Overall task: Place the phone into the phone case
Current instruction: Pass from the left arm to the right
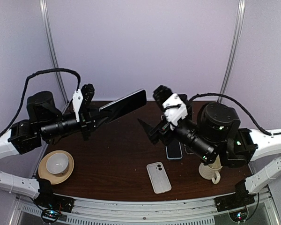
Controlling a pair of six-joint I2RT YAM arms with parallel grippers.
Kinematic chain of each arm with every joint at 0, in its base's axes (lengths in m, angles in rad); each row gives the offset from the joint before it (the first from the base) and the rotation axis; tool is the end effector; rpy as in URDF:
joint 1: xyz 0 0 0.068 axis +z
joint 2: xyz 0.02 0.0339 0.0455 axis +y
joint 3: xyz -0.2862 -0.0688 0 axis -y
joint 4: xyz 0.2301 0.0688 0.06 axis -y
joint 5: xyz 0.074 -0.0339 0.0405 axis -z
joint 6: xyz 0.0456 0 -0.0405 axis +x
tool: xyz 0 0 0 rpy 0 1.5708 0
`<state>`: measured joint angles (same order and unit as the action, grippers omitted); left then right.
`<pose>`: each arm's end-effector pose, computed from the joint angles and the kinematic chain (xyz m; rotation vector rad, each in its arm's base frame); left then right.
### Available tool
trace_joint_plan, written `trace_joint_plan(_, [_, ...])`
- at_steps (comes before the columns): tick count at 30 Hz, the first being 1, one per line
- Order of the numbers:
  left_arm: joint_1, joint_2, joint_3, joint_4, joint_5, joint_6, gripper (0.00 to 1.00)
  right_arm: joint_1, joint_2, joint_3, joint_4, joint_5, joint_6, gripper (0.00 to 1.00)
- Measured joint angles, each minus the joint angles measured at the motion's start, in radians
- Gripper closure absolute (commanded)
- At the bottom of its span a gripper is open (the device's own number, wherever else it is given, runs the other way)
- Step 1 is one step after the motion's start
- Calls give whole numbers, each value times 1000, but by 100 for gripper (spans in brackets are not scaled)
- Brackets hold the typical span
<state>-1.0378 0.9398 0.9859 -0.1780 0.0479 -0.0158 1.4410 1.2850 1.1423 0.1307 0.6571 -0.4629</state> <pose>0.0981 -0.1706 0.3994 0.8991 1.5275 -0.8173 0.0646 0.2797 0.4134 -0.9304 1.2840 0.2453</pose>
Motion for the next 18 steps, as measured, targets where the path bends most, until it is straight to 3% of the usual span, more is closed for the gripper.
trace_joint_plan(3, [-32,-67,-151,237,-72,134,100,-28,-38,-69,191,-88,342,1])
trace_joint_plan(7, [-104,-39,-222,397,-134,260,100,-60,24,-82,399,-171,647,1])
trace_joint_plan(15, [-172,39,-280,653,-257,405,100,-78,85,-68,613,-126,970,0])
trace_joint_plan(18, [-180,63,-280,722,-280,417,100,-79,95,-57,621,-120,1036,1])
